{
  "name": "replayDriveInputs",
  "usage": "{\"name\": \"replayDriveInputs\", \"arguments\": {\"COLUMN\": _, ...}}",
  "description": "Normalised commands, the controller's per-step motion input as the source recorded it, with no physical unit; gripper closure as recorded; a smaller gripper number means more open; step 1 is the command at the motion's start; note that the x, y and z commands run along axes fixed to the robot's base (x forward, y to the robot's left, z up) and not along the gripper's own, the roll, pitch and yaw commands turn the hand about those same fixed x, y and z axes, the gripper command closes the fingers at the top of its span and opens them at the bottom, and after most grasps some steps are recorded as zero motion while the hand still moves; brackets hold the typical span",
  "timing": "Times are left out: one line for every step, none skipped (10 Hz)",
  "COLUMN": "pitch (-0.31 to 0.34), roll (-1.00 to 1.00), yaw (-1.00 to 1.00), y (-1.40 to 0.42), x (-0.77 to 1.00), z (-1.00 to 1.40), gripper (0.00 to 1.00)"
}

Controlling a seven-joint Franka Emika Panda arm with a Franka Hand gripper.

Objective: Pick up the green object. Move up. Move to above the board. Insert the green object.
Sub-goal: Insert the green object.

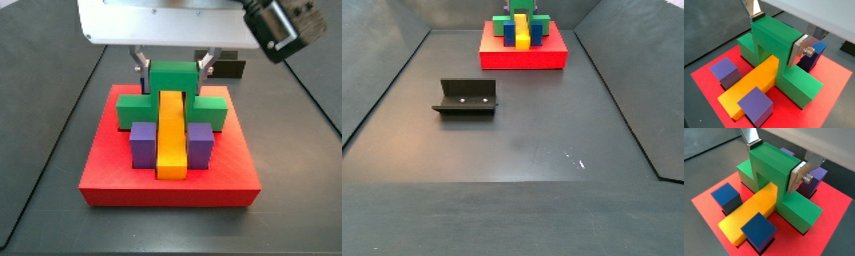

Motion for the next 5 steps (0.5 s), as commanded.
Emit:
{"name": "replayDriveInputs", "arguments": {"pitch": 0.000, "roll": 0.06, "yaw": -0.03, "y": -0.03, "x": 0.00, "z": -0.25, "gripper": 1.00}}
{"name": "replayDriveInputs", "arguments": {"pitch": 0.000, "roll": 0.08, "yaw": -0.03, "y": -0.01, "x": 0.00, "z": -0.28, "gripper": 1.00}}
{"name": "replayDriveInputs", "arguments": {"pitch": 0.000, "roll": 0.08, "yaw": -0.01, "y": -0.02, "x": 0.00, "z": -0.29, "gripper": 1.00}}
{"name": "replayDriveInputs", "arguments": {"pitch": 0.000, "roll": 0.07, "yaw": 0.00, "y": -0.06, "x": 0.00, "z": -0.43, "gripper": 1.00}}
{"name": "replayDriveInputs", "arguments": {"pitch": 0.000, "roll": 0.07, "yaw": 0.00, "y": -0.07, "x": 0.00, "z": -0.51, "gripper": 1.00}}
